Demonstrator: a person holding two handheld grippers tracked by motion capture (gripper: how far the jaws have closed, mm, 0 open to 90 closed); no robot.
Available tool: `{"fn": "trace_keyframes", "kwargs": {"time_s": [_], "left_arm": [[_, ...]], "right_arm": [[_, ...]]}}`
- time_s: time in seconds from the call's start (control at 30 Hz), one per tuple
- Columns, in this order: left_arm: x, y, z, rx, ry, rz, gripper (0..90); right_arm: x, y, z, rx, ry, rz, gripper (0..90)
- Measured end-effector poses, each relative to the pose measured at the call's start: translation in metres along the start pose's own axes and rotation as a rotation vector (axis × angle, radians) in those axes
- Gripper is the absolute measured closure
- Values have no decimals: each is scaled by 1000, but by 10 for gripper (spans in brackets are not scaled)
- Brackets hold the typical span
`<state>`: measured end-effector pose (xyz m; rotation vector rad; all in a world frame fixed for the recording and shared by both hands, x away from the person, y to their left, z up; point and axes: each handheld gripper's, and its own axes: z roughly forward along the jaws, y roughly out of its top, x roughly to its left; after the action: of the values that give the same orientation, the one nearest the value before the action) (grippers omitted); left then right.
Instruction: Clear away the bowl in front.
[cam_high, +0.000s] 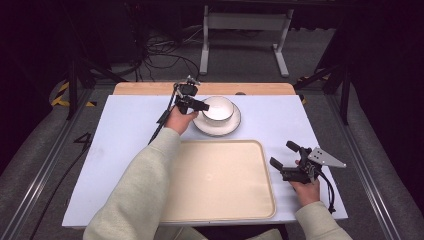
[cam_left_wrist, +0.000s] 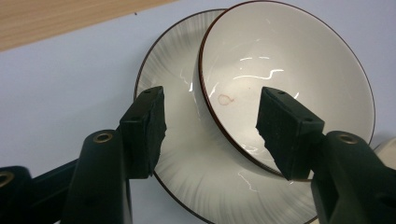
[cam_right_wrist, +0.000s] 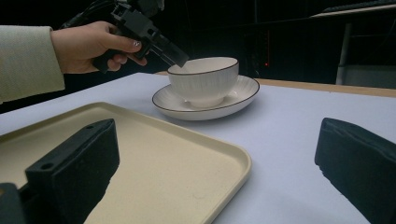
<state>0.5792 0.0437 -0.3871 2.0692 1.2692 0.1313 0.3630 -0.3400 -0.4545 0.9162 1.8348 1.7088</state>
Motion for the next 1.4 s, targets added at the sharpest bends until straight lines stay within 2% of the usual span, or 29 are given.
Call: {"fn": "trace_keyframes", "kwargs": {"time_s": [0.2, 0.5, 0.57, 0.7, 0.87, 0.93, 1.07, 1.2, 1.3, 1.4], "left_arm": [[3, -1, 9, 24, 0, -13, 468], [5, -1, 20, 53, -29, -68, 532], [5, 0, 22, 53, -29, -68, 541], [3, 3, 26, 99, -23, -82, 564], [-1, 6, 28, 122, 9, -70, 640], [-2, 7, 29, 128, 12, -82, 663], [-4, 9, 31, 136, 36, -79, 706], [-5, 11, 31, 135, 63, -92, 745], [-5, 10, 31, 127, 88, -87, 786], [-4, 11, 31, 121, 90, -100, 827]], "right_arm": [[0, 0, 0, 0, 0, 5, 4], [0, 0, 0, -1, -13, 10, 6], [0, 0, 0, -1, -15, 11, 6], [0, -1, -1, 0, -18, 13, 7], [0, -1, -1, 0, -18, 16, 8], [0, -1, -1, 1, -17, 17, 8], [0, -1, -1, 1, -18, 20, 9], [0, -1, -1, 1, -19, 21, 10], [-1, -1, -1, 0, -19, 22, 11], [-1, -1, -1, -1, -20, 24, 11]]}}
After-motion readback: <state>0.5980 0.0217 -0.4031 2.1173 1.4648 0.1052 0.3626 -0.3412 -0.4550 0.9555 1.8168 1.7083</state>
